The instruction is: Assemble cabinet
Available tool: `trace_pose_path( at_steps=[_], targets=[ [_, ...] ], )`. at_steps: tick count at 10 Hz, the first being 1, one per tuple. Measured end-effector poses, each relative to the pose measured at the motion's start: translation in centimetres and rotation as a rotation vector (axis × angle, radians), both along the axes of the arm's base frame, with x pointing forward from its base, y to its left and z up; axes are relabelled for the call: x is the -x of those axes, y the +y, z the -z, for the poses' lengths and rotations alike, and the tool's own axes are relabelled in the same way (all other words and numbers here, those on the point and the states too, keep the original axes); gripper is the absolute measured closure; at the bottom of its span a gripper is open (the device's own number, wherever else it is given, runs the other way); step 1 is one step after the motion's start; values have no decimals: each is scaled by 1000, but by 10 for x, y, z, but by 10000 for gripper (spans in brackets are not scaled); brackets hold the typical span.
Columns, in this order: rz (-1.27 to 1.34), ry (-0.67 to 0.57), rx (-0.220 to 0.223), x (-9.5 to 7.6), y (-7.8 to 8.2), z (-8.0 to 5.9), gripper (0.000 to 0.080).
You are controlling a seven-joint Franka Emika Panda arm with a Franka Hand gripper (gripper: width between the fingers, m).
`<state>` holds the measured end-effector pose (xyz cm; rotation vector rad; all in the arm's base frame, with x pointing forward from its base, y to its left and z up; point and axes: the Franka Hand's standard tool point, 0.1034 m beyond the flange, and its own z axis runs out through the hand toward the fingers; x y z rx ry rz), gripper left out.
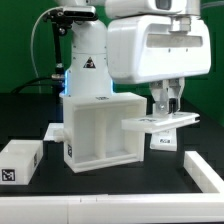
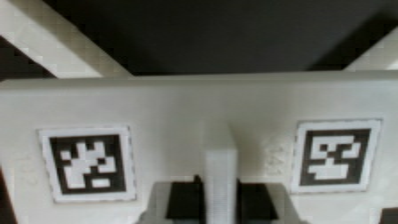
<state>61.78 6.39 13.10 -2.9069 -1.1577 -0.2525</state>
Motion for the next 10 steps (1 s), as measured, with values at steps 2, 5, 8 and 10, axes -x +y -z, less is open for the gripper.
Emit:
trace_pose_path(
  at_steps=[2,5,8,10],
  targets=[
    [4,4,1,1,-2,2,732],
    [103,33,-7,24,33,8,732],
    [127,64,-16,61,84,19,732],
    [133,63,-14,59,82,19,732]
  ],
)
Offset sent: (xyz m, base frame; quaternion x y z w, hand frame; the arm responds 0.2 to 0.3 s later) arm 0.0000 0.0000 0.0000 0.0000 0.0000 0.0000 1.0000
